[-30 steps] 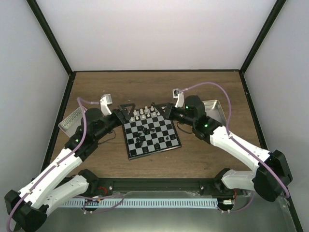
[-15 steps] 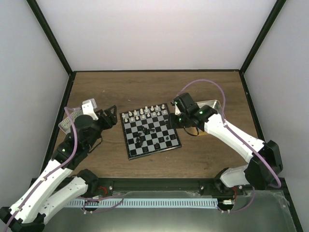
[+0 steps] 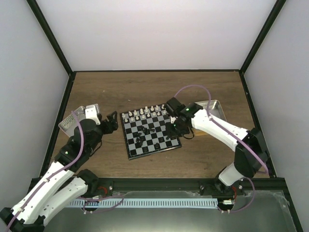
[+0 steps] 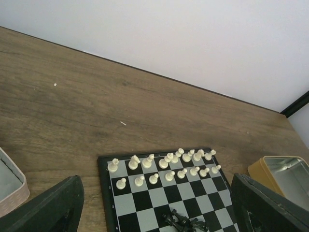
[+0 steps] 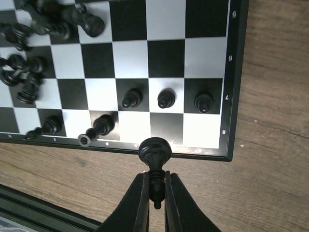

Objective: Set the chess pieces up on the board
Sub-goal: Place the chess piece on the chessboard.

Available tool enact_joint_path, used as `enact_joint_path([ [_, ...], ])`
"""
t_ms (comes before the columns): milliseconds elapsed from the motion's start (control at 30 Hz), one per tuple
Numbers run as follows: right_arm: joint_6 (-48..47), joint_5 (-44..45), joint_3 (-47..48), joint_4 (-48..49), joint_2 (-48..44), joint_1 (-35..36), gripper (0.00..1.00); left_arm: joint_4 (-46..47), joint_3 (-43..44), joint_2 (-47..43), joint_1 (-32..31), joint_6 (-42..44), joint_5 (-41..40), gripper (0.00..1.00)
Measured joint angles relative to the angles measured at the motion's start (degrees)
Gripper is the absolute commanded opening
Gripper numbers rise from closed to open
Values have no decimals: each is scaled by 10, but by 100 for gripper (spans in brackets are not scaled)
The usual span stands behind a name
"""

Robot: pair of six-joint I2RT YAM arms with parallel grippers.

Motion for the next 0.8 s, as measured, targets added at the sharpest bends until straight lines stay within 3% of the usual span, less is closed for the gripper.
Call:
enact_joint_path([
  [800,0,-20,2,17,85,44,1,8,-15,-43,0,1,2,89],
])
